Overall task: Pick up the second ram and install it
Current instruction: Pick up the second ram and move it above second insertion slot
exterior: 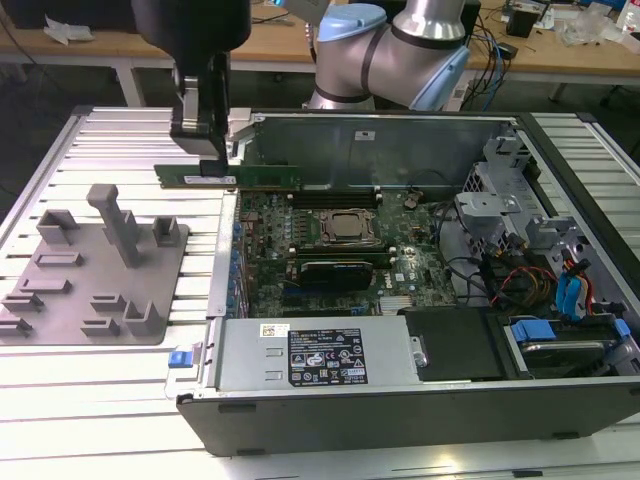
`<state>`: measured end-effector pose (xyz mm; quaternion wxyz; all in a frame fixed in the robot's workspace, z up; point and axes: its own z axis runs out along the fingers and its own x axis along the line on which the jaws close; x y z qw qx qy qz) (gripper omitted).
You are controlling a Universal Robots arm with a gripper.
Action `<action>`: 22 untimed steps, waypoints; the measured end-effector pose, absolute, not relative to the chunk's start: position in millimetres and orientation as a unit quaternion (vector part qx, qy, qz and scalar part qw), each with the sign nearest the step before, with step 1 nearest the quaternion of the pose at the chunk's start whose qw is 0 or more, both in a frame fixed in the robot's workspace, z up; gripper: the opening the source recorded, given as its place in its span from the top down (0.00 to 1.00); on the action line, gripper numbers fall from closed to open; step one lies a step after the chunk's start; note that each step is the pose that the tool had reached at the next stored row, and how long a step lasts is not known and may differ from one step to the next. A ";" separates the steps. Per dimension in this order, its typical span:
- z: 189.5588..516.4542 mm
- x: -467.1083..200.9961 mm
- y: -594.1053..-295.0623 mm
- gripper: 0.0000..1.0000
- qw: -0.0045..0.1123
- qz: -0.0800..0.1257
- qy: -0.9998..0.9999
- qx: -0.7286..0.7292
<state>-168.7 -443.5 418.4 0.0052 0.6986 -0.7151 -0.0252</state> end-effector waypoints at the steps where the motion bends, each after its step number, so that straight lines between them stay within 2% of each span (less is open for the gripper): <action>1: 418.4 -167.0 -443.5 0.91 0.005 -0.025 -0.715 0.699; 22: 417.6 -103.8 -443.4 0.91 0.005 -0.025 -0.715 0.699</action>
